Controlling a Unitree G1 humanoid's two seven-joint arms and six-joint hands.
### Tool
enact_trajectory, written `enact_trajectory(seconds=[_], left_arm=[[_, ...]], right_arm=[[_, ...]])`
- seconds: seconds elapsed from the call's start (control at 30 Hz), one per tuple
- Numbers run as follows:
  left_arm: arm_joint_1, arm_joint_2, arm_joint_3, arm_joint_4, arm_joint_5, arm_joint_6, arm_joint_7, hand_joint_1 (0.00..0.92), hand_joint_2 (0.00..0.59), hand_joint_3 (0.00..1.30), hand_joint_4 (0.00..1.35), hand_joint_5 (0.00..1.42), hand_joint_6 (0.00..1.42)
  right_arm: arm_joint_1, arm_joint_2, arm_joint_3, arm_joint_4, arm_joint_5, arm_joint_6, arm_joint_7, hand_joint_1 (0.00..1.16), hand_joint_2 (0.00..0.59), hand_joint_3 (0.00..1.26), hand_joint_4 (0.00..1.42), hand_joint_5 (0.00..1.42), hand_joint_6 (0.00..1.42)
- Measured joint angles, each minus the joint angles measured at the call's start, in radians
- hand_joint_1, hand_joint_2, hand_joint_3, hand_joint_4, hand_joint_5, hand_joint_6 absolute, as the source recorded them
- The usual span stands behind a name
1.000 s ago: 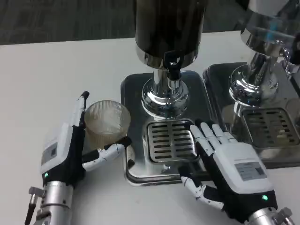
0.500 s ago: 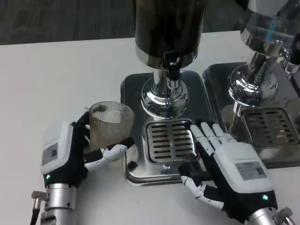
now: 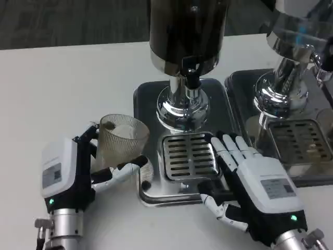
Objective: Grasp the cup under the faucet to collect the drink, then remove the cup.
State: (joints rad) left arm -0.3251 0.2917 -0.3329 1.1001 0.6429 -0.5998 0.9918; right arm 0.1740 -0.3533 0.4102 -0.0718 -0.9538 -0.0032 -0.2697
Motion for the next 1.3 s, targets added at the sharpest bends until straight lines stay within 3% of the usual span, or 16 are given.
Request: enact_trajectory(seconds=[1.3], left_arm=[[-0.015, 0.007, -0.009, -0.094, 0.044, -0.063, 0.043, 0.652, 0.009, 0.54, 0.72, 0.9, 1.15]], right_arm=[[0.018, 0.026, -0.003, -0.014, -0.004, 0.015, -0.004, 0.3, 0.441, 0.04, 0.0, 0.0, 0.13]])
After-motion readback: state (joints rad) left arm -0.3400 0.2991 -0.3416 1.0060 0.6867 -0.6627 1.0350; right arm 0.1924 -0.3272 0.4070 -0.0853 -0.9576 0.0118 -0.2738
